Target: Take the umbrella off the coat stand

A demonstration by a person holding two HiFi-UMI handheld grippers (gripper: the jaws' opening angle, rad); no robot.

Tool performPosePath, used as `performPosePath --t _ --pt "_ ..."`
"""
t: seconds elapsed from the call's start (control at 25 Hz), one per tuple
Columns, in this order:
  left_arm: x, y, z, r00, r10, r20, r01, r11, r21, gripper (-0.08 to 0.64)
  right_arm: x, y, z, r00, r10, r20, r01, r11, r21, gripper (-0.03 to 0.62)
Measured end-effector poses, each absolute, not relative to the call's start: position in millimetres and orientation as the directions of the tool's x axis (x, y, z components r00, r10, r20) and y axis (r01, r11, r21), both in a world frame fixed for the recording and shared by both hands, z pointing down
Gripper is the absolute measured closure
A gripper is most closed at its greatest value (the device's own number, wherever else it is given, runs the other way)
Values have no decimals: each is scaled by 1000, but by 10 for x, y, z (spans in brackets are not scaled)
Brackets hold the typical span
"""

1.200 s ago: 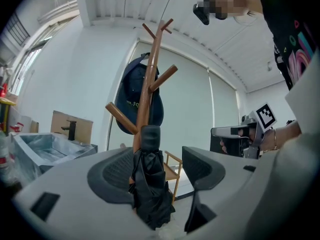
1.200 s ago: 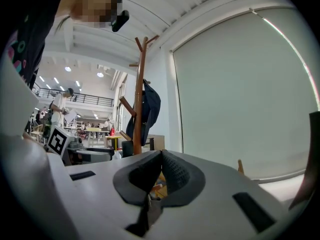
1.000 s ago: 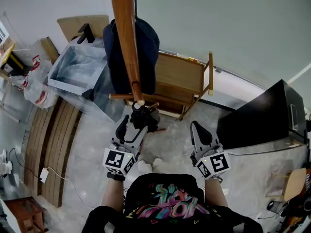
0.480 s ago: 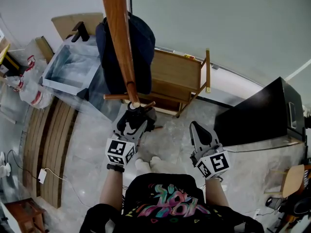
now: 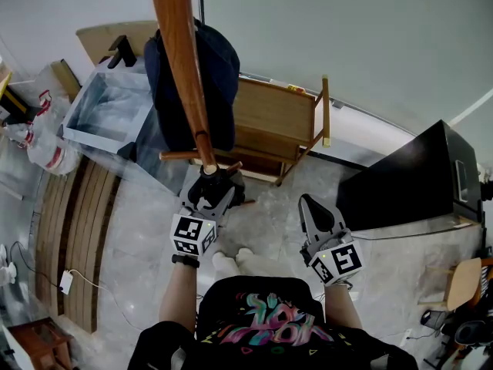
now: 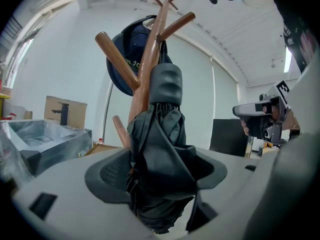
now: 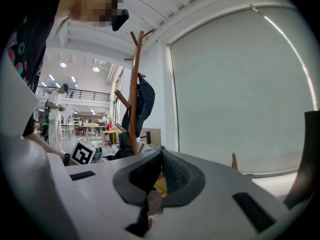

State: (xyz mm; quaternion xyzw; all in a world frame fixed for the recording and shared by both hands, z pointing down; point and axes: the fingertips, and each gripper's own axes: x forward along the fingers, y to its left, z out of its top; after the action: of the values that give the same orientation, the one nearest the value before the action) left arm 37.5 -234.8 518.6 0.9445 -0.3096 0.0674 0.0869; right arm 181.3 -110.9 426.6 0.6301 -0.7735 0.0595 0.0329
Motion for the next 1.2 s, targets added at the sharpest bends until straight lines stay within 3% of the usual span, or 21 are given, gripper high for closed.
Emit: performPosePath --t 0.28,0.56,1.2 --pt "354 -2330 5160 797 -576 180 -598 -795 103 248 1811 -1130 4270 -213 -969 127 -977 208 -54 577" --pt "354 -2315 5161 798 -574 185 -596 -796 102 304 1786 -1158 4295 -221 -967 128 -975 215 -58 577" --pt "289 -2230 4905 798 -578 170 -595 -800 77 311 1710 -1179 4189 -244 -965 95 -969 239 -63 577"
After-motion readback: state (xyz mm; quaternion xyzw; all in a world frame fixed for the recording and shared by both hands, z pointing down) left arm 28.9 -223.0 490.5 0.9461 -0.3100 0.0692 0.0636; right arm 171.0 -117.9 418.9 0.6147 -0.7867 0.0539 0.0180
